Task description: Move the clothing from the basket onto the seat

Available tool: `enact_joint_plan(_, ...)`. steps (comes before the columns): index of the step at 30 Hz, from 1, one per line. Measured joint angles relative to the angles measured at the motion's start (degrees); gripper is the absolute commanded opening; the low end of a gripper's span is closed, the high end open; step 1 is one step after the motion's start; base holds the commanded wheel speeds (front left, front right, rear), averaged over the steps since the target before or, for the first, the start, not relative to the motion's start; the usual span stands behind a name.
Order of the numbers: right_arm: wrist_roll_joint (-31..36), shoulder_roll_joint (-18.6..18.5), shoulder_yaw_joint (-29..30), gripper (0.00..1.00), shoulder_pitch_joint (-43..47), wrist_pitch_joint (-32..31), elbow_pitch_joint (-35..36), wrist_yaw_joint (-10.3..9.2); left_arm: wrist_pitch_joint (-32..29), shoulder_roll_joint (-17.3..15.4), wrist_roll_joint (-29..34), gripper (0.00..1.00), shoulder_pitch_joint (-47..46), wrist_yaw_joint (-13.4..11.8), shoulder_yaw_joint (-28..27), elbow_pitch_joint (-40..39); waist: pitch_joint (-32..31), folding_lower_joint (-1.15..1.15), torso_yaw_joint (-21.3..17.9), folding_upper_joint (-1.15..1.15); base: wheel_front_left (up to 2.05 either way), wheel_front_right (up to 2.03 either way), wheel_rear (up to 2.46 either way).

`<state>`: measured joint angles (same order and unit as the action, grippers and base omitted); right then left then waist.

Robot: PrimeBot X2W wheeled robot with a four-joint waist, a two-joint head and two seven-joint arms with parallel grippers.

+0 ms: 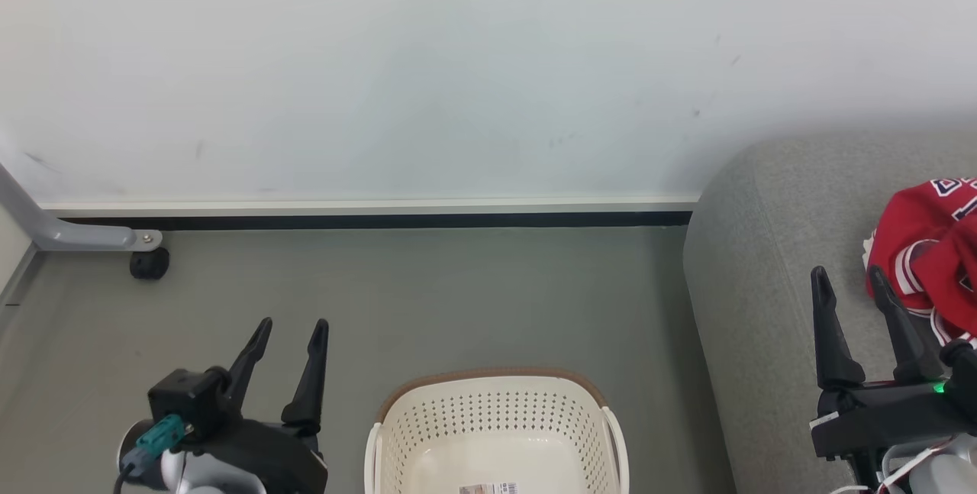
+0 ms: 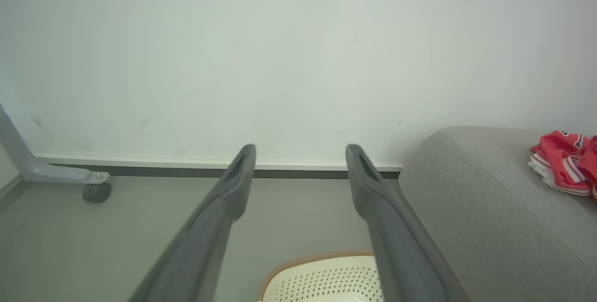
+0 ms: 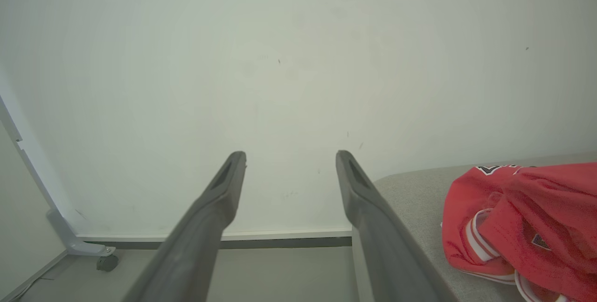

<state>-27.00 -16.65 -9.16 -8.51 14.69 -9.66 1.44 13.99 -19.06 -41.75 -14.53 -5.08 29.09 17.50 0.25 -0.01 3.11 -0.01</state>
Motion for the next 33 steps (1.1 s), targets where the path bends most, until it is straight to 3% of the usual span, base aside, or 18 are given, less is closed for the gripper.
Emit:
enact_joint_plan(9, 2.98, 0.65, 0.05, 1.0, 3.08, 0.0, 5.39, -1.94, 0.3, -0.27, 0.55, 1.0, 3.29, -0.63, -3.19, -2.81, -0.71, 0.01, 0.94, 0.01, 0.0, 0.0, 0.0)
enact_joint_plan(24, 5.34, 1.0, 0.83, 1.0, 3.6, 0.01, 8.4, -2.04, 0.31, 0.26, 3.13, 1.0, 4.58, -1.47, -6.02, -6.19, -0.11, 0.01, 1.0, 0.01, 0.0, 0.0, 0.0)
enact_joint_plan(25, 5.38, 1.12, 0.79, 0.0, 3.64, 0.0, 8.66, -2.03, 0.31, 0.29, 3.04, 0.0, 4.67, -1.47, -6.1, -6.28, -0.05, 0.01, 1.02, 0.01, 0.0, 0.0, 0.0)
enact_joint_plan(33, 4.21, 2.86, 0.85, 0.0, 5.44, -0.57, 6.44, -1.87, -0.34, 2.01, 1.91, 0.0, 6.88, -1.37, -6.39, -4.53, 0.01, 0.01, 0.96, 0.01, 0.0, 0.0, 0.0)
